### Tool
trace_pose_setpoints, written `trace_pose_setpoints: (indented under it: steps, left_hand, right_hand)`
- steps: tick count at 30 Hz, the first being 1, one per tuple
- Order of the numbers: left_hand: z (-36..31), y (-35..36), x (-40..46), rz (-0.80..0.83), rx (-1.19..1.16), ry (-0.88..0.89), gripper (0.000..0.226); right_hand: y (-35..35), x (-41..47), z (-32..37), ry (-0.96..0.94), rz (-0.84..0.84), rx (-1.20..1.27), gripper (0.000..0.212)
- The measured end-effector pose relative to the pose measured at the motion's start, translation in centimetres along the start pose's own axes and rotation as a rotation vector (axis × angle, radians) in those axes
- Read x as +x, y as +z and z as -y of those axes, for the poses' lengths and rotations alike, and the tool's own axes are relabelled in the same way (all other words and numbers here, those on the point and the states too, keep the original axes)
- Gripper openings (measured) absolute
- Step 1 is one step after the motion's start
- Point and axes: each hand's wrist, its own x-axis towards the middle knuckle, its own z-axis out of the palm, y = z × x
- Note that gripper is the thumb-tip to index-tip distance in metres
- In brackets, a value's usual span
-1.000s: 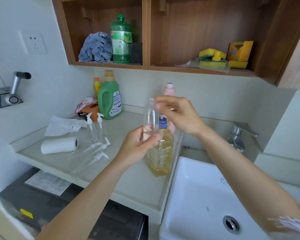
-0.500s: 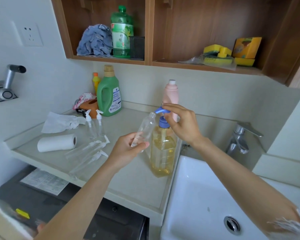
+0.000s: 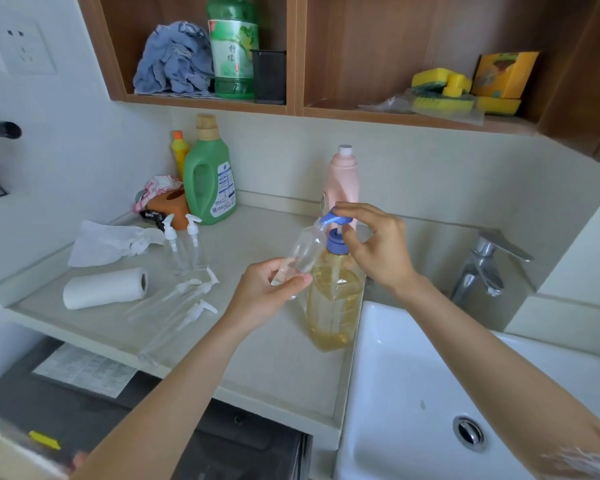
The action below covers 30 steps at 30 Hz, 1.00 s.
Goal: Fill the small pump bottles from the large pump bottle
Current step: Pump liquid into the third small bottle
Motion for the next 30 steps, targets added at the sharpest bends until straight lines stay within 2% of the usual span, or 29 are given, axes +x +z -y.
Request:
trace_pose_setpoints:
  steps: [4,6,9,12,18,26,30]
  left_hand:
    - [0.2,-0.5,0.5,0.012,0.002,0.024,0.037]
    - [0.4,-0.8,0.9,0.008,-0.024,0.008,0.029]
    - [0.3,-0.9,1.1,0.024,-0.123,-0.023,0.036]
    - [0.5,-0.8,1.2,0.057,-0.175,-0.029,0.020]
    - [1.1,-1.0,1.5,0.100,-0.213,-0.082,0.028]
    - [-0.1,-1.4,1.8,0.140,-0.236,-0.004,0.022]
    - [0.6,-1.5,2.2,0.142,-0.209,0.033,0.021]
  right_hand:
    - [0.0,0.0,0.7,0.020,-0.010,0.021,0.032]
    - [0.3,-0.1,0.5,0.023,-0.052,0.045,0.032]
    - [1.4,-0.5,0.5,0.011,-0.154,0.057,0.027]
    - [2.7,-1.1,0.1,0.017,-0.201,0.051,0.027]
    - [2.9,-2.0,0.0,0.020,-0.201,0.010,0.033]
    - [1.0,0.5,1.2,0.041,-0.135,-0.012,0.033]
    - [1.8,-0.4,0.9,0.010,-0.195,-0.011,0.033]
